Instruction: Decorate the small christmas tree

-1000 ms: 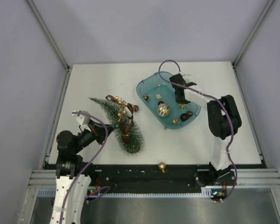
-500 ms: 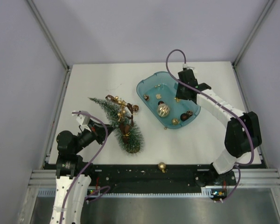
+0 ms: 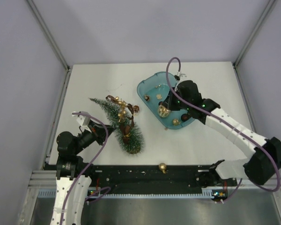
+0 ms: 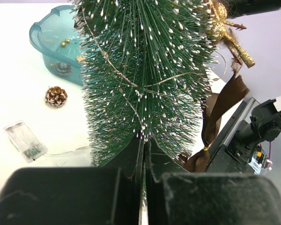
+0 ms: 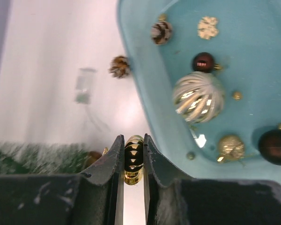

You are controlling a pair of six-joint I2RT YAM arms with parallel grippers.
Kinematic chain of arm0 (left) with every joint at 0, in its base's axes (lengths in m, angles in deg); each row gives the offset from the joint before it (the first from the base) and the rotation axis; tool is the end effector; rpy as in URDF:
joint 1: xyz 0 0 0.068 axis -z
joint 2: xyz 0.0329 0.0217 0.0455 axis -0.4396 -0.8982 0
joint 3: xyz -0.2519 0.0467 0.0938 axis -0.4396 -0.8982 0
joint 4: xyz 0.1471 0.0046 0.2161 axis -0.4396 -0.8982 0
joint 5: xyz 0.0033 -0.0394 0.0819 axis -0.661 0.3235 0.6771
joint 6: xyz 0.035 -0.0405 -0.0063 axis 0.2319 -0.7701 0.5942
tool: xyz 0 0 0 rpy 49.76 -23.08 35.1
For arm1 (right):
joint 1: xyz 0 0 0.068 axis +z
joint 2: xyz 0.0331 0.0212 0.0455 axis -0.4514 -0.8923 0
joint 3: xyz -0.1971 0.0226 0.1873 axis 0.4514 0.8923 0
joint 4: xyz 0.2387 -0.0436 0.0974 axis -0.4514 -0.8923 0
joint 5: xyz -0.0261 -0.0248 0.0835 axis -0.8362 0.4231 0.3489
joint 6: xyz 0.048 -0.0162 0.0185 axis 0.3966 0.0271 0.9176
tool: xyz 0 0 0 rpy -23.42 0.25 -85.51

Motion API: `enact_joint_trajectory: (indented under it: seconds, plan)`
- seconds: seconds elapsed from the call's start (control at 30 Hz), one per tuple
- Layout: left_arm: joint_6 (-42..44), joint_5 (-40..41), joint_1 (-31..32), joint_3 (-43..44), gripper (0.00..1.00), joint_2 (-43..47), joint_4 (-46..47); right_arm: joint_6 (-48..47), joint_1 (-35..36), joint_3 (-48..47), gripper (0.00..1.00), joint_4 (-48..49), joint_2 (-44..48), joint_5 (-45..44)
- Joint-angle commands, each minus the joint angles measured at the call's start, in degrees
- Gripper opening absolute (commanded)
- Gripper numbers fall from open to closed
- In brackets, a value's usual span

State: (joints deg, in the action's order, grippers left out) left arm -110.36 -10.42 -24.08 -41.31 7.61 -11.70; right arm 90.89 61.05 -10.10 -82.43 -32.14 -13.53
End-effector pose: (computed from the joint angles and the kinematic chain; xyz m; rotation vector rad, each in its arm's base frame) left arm 0.0885 -0.0289 0.2848 0.3691 1.5891 -0.9699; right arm 0.2521 0.1701 0.3113 -0.0612 2.2429 0.5935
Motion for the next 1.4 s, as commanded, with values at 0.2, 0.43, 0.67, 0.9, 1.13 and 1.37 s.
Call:
enact_joint_trajectory:
  seconds: [0.2,0.43,0.67,0.9,1.13,1.37]
  plan:
    - [0.21,0.42,0.02,-0.34,0.00,2.58,1.67,6.41,15.16,5.01,0.14,5.89,11.51,0.41]
    - [0.39,0.25,0.02,-0.17,0.00,2.58,1.32,7.20,22.55,4.83,0.13,6.07,9.67,-4.61]
    - [0.39,0.42,0.02,-0.25,0.00,2.75,1.32,7.64,25.46,5.36,0.13,6.69,7.30,-6.37]
    - [0.30,0.07,0.11,-0.34,0.00,2.58,1.59,7.12,25.81,5.45,0.13,9.14,6.15,-6.89]
    - [0.13,-0.19,0.02,-0.25,0.00,2.40,1.67,5.71,25.81,4.75,0.13,10.99,4.74,-8.39]
    - [0.21,-0.46,0.20,-0.17,0.00,2.40,1.67,4.65,25.81,4.22,0.12,12.31,3.34,-8.39]
